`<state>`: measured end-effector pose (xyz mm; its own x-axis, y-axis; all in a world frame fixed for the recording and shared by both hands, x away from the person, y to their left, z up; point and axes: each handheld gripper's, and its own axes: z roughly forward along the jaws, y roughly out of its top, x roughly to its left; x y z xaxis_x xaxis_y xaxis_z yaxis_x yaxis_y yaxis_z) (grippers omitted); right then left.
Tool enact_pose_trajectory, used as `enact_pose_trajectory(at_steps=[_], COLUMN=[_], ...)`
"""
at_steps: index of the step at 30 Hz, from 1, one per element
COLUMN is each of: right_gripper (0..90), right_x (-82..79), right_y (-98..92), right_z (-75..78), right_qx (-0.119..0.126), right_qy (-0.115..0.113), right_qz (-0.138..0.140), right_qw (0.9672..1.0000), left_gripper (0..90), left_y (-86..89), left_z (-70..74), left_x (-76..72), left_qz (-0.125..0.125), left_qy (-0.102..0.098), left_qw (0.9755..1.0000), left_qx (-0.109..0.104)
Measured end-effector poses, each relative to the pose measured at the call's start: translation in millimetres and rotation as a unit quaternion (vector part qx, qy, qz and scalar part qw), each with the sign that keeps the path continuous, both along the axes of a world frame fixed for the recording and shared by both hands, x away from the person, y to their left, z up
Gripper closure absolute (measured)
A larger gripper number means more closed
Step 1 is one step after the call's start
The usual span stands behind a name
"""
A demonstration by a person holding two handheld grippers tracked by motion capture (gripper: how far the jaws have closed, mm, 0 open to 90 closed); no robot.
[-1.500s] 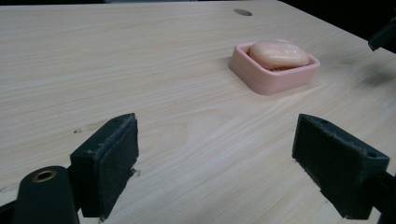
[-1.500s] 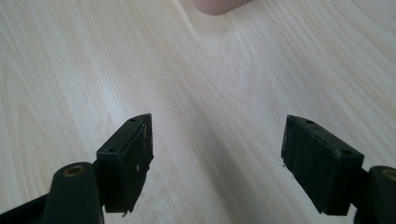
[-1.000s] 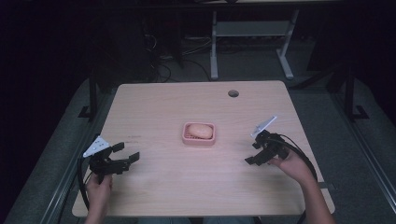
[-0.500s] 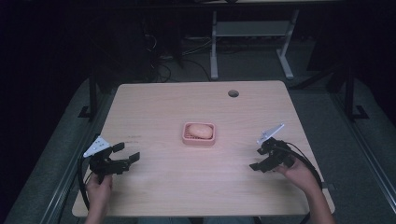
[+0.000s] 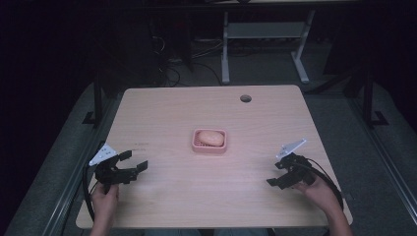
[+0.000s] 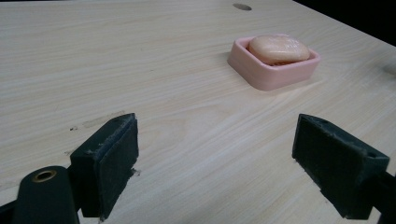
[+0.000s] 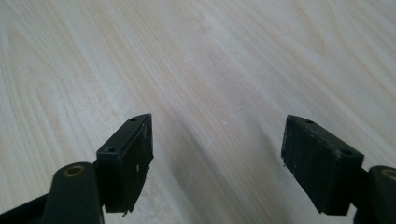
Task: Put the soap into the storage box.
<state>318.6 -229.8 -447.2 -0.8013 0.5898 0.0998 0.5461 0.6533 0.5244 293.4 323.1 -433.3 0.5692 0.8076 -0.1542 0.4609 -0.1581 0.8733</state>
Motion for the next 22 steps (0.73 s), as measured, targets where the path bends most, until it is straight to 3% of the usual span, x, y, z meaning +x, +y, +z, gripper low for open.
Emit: enact_pose_trajectory(at_steps=[15,22], right_gripper=[24.6,24.6], right_x=[-30.1,-45.0], right_y=[-7.3,-15.1], right_z=[-6.8,-5.2], right_qx=[0.023,0.032], right_qy=[-0.025,-0.052], right_qz=[-0.012,-0.024], right_qw=[0.9994,0.9978], left_gripper=[14.2,14.3], left_y=[-4.3,-7.8], left_z=[-1.4,-1.2], left_x=[0.1,0.9], left_qz=[-0.006,-0.007], left_qy=[0.002,0.002], left_qw=[0.9999,0.9999], left_qx=[0.008,0.014])
